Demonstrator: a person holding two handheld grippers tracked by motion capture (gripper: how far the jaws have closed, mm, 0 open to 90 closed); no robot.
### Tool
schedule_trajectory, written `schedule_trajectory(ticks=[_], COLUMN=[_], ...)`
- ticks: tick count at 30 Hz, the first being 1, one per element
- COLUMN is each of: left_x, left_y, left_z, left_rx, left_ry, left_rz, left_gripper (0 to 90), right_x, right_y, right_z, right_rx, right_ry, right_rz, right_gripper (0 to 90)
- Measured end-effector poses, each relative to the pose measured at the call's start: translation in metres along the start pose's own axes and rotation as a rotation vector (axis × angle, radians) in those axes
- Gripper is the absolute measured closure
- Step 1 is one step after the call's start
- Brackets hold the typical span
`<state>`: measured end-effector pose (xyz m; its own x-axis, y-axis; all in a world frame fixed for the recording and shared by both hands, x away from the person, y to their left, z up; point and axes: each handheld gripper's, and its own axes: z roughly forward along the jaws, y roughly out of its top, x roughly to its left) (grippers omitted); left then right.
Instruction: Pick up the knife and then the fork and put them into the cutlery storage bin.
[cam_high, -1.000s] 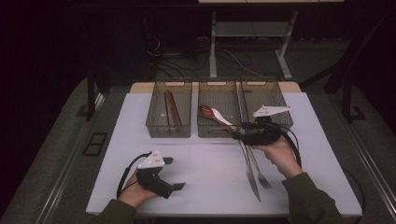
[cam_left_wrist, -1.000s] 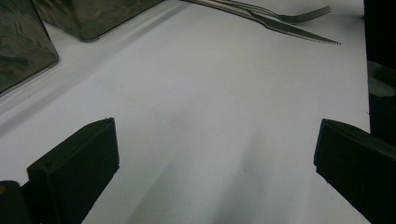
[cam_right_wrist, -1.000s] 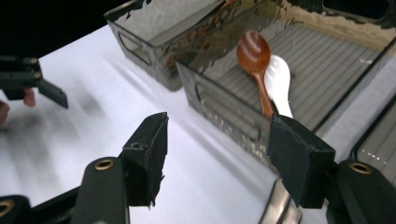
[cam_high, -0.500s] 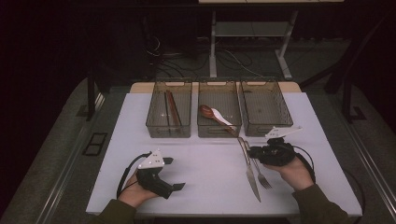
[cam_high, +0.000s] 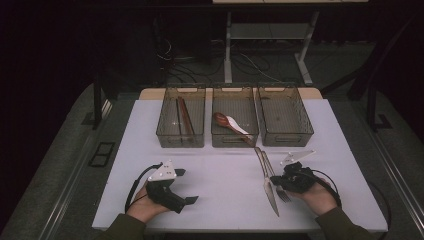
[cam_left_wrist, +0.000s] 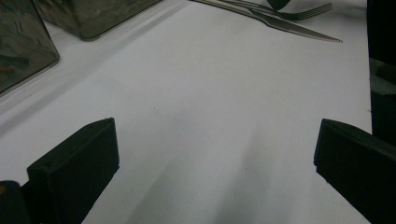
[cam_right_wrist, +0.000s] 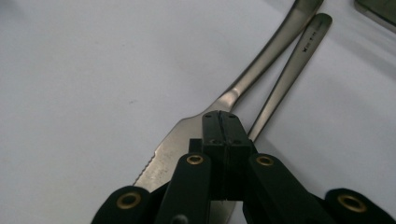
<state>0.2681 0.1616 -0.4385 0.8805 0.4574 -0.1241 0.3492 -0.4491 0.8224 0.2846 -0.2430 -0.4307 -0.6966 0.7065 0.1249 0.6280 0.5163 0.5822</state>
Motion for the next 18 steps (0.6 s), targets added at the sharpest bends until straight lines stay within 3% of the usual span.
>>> schedule_trajectory(ticks=[11, 14, 18], left_x=[-0.001, -0.001, -0.001], left_y=[0.000, 0.000, 0.000], left_z=[0.000, 0.000, 0.000], left_rx=[-0.002, -0.003, -0.001], left_ry=[0.001, 0.001, 0.000], left_rz=[0.002, 0.001, 0.002], left_gripper=[0.0, 0.0, 0.0], right_x=[0.002, -0.001, -0.013], right_y=[0.000, -0.001, -0.004], right_z=[0.007, 0.006, 0.001], right_rx=[0.038, 0.040, 0.045], right_ry=[-0.028, -0.062, -0.100], right_rz=[-0.022, -0.036, -0.015], right_gripper=[90.0, 90.0, 90.0])
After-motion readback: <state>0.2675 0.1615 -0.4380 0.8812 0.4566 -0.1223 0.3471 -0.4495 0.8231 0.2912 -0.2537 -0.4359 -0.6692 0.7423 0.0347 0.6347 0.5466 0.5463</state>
